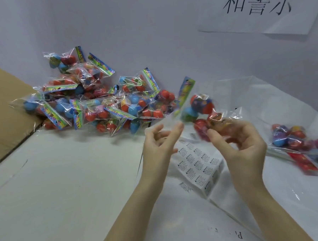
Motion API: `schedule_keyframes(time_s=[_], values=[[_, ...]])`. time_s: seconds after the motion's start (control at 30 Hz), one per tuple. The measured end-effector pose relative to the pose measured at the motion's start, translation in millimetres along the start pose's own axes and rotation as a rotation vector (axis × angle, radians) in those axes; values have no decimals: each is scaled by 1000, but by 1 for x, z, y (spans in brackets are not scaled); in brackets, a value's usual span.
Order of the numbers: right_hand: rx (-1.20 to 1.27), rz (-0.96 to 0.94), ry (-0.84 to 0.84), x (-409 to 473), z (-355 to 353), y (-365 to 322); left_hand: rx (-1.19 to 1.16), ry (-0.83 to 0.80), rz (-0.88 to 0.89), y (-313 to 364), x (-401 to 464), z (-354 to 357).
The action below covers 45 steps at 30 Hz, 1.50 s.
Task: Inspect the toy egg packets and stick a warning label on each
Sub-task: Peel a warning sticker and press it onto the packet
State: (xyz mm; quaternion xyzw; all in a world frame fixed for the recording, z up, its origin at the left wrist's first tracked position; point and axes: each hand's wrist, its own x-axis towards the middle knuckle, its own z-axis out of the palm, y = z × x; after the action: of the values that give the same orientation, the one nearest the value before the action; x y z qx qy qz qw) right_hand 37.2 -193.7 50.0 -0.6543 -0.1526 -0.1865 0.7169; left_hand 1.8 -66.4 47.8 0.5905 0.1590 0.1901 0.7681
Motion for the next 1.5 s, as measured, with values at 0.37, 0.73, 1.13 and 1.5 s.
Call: schedule_keyframes(time_s=[0.37,0.73,1.13,1.5], values=[[-283,-413,-334,-7,0,-2,-365,-39,-85,8,6,-12],[-1008,122,-573,-2,-6,38,-332,-160,-250,14,17,-44],[-582,-21,-327,0,-2,24,-352,-179,-188,7,11,-24],[-407,-2,-271,-1,4,10,-445,-263,-206,8,10,-27]])
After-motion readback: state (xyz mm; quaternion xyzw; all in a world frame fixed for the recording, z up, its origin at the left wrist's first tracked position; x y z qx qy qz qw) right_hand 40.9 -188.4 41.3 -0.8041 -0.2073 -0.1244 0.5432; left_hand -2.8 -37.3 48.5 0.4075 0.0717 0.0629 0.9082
